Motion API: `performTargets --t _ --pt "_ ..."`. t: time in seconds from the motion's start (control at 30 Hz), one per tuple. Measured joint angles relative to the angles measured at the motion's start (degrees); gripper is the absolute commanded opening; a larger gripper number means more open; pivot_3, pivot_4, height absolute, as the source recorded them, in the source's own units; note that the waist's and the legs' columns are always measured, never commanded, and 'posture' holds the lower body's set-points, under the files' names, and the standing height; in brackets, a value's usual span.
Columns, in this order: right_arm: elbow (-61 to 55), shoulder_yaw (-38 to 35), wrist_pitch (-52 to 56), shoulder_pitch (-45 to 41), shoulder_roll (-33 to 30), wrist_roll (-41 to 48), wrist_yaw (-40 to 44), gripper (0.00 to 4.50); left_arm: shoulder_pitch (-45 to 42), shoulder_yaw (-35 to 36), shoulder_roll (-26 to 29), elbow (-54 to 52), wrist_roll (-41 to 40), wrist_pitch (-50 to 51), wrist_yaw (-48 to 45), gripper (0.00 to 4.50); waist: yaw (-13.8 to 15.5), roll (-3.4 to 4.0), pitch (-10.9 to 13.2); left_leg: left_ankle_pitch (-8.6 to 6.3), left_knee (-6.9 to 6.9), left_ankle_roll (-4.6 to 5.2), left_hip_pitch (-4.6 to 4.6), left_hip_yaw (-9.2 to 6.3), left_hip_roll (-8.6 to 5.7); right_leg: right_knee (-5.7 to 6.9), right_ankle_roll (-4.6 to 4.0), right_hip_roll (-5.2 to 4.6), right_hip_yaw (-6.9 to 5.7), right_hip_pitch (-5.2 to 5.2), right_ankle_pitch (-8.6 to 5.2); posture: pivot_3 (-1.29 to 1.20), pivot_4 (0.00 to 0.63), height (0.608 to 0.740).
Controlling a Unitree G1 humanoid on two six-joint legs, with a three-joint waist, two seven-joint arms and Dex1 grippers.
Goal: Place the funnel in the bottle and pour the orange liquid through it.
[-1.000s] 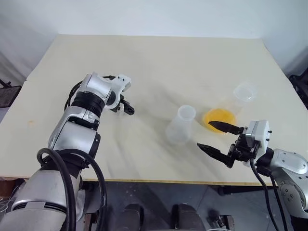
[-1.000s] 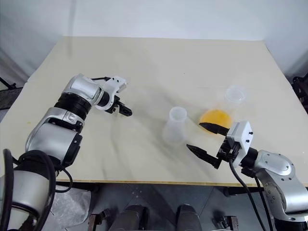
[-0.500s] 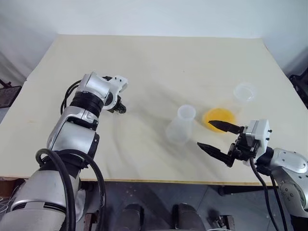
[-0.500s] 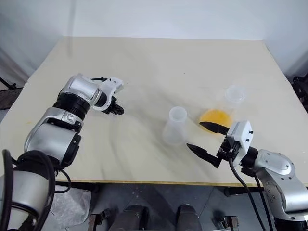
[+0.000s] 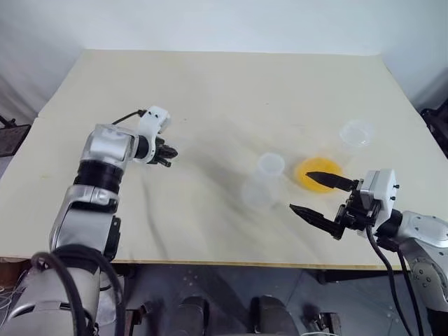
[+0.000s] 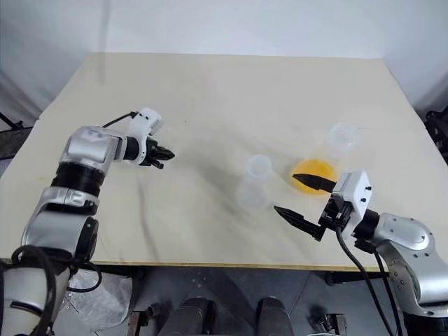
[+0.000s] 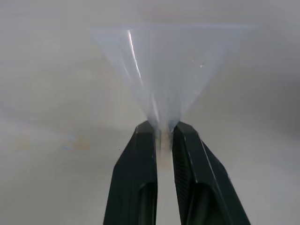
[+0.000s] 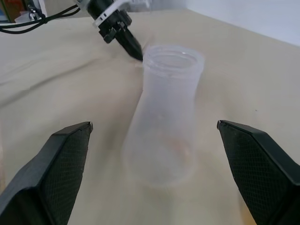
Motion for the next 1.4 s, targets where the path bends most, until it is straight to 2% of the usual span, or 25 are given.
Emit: performTargets --t 0.17,0.37,0.6,1.0,1.4 --pt "-0.2 -1.7 0.5 1.6 -1.2 0.8 0.8 4.5 6.9 11.8 -3.0 -12.8 -12.2 -8.7 -2.8 0.16 0.2 0.0 0.0 0.0 0.06 0.0 -0.07 -0.07 -0.04 -0.04 0.0 -0.04 -0.03 0.03 0.0 0.0 0.15 0.74" --pt "-0.6 -3.1 1.4 2.4 -1.9 1.9 0.8 4.5 11.2 13.6 -7.7 -20.7 -22.5 -18.5 -11.3 0.16 0.1 0.0 0.0 0.0 0.07 0.01 -0.08 -0.04 -0.03 -0.04 0.0 -0.01 -0.07 0.06 0.0 0.0 0.15 0.74" --pt "-0.8 -3.1 1.4 2.1 -1.9 1.9 0.7 4.5 11.1 11.0 -12.3 -26.0 -28.3 -19.2 -12.7 0.16 0.1 0.0 0.0 0.0 0.07 0.02 -0.08 -0.04 -0.02 -0.03 0.0 0.02 -0.06 0.07 0.0 0.0 0.15 0.74" --pt "-1.5 -2.5 2.1 0.4 -1.1 1.9 -2.4 4.5 11.4 3.4 -16.4 -29.2 -31.8 -19.1 -17.6 0.16 0.1 0.01 0.0 0.01 0.07 0.02 -0.07 -0.03 -0.01 -0.08 0.0 0.05 -0.05 0.09 0.0 0.0 0.15 0.74" --pt "-2.0 -0.5 2.7 -0.5 0.0 1.9 -4.4 4.5 10.5 -4.2 -21.4 -18.9 -27.7 -24.6 -21.4 0.16 0.1 0.01 0.0 0.01 0.06 0.04 -0.09 -0.02 -0.04 -0.17 0.0 0.07 -0.07 0.12 0.0 0.0 0.15 0.74"
